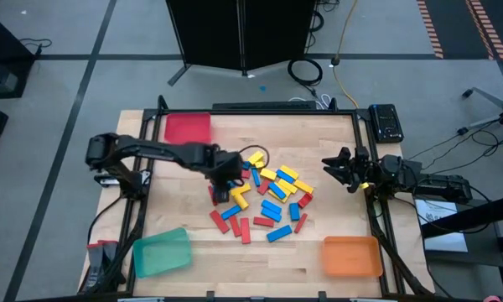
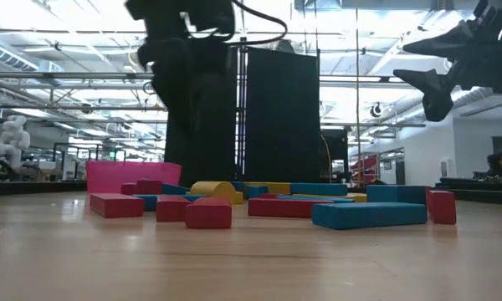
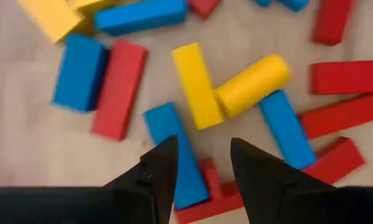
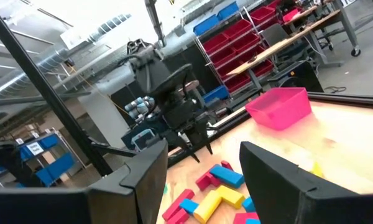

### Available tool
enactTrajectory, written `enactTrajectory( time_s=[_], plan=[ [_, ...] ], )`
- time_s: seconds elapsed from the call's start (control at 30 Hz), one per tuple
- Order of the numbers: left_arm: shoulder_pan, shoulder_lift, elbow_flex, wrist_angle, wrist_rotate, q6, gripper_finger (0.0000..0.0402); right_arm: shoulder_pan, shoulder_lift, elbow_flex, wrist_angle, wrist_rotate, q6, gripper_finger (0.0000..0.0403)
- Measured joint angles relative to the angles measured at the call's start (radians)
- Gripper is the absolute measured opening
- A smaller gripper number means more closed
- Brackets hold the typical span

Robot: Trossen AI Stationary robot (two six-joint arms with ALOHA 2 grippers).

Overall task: Sort blocks
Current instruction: Put the blue block into the green bin

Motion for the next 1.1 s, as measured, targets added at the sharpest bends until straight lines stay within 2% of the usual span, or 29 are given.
enactTrajectory(
  time_s=[0.07, 0.13, 0.2, 0.3, 0.4, 0.63, 0.73, 1.1],
  plan=[
    [-0.004, -0.028, -0.03, 0.096, -0.105, 0.016, 0.0153, 0.0, 0.0, 0.0, -0.007, 0.0, -0.005, 0.0199],
    [0.028, -0.035, -0.025, 0.159, -0.154, 0.08, 0.0153, 0.0, 0.0, 0.0, -0.019, 0.006, -0.005, 0.0199],
    [0.07, -0.023, 0.004, 0.182, -0.142, 0.133, 0.0153, 0.0, 0.0, 0.0, -0.028, 0.006, -0.001, 0.0199],
    [0.125, 0.004, 0.041, 0.154, -0.036, 0.203, 0.0158, 0.0, 0.002, 0.0, -0.038, 0.006, -0.001, 0.0199],
    [0.163, 0.029, 0.057, 0.119, 0.016, 0.267, 0.018, 0.0, 0.004, 0.0, -0.055, 0.006, 0.0, 0.0199],
    [0.199, 0.064, 0.059, 0.131, -0.005, 0.365, 0.0268, 0.0, 0.007, 0.0, -0.093, 0.006, 0.003, 0.0199],
    [0.209, 0.091, 0.059, 0.142, -0.029, 0.372, 0.0294, 0.0, 0.007, 0.0, -0.092, 0.006, 0.003, 0.0199],
    [0.217, 0.216, 0.059, 0.172, -0.041, 0.373, 0.0301, 0.0, 0.007, 0.0, -0.091, 0.005, 0.003, 0.0199]
  ],
)
